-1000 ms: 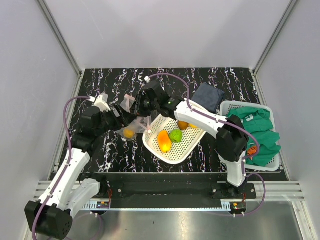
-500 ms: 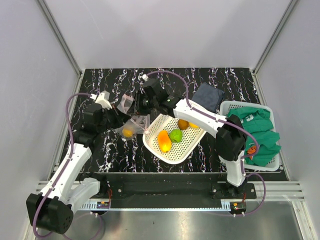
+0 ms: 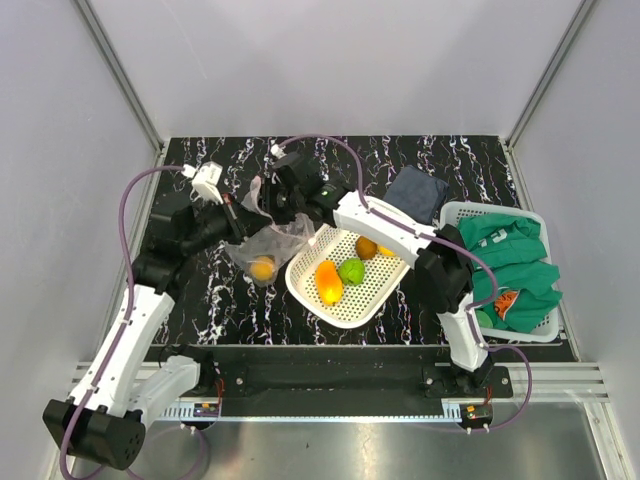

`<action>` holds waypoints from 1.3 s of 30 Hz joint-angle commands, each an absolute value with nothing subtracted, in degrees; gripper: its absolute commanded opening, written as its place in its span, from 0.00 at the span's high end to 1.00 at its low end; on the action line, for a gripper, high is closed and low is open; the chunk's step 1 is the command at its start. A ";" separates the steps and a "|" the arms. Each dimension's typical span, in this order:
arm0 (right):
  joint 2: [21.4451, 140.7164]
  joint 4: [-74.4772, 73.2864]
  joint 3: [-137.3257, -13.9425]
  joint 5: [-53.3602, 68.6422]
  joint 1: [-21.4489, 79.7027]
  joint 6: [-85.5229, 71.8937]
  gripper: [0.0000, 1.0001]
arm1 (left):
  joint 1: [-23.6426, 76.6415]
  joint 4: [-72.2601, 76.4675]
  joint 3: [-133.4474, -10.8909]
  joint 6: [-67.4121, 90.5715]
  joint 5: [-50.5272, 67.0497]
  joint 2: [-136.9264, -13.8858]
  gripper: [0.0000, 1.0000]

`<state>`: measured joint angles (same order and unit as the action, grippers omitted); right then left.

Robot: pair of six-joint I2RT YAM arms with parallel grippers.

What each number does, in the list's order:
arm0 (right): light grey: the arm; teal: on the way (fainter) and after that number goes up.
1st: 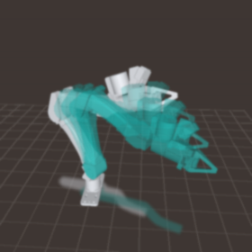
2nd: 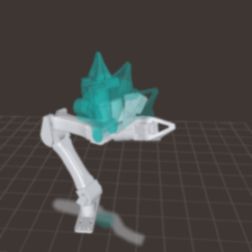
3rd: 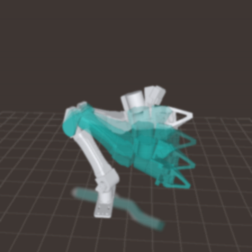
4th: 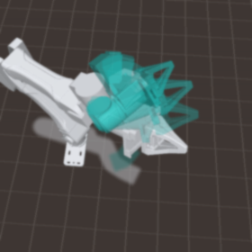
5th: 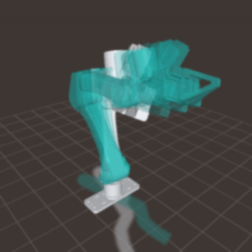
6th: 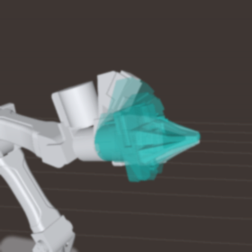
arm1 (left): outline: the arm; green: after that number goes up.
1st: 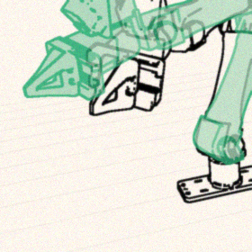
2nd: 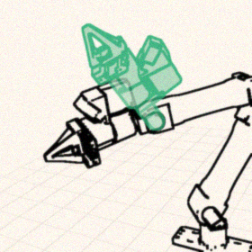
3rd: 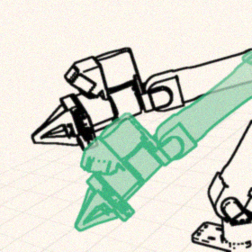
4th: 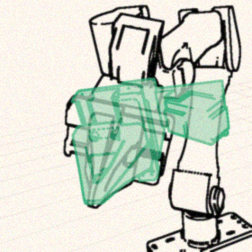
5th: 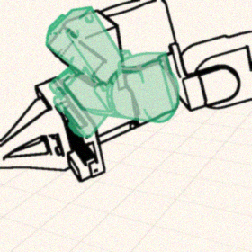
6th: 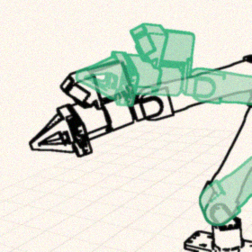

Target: Open the zip-top bag and remove the fake food

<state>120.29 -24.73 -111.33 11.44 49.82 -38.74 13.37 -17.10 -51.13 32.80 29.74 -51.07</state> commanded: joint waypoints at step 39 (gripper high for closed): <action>129.11 -17.14 -108.02 24.86 50.71 -36.30 0.53 | 13.62 -30.95 -27.78 49.30 -2.20 -33.49 0.78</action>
<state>129.95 -19.14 -107.33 19.84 50.94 -38.70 13.56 -33.93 -29.98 43.55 1.67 -35.18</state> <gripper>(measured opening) 0.456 0.241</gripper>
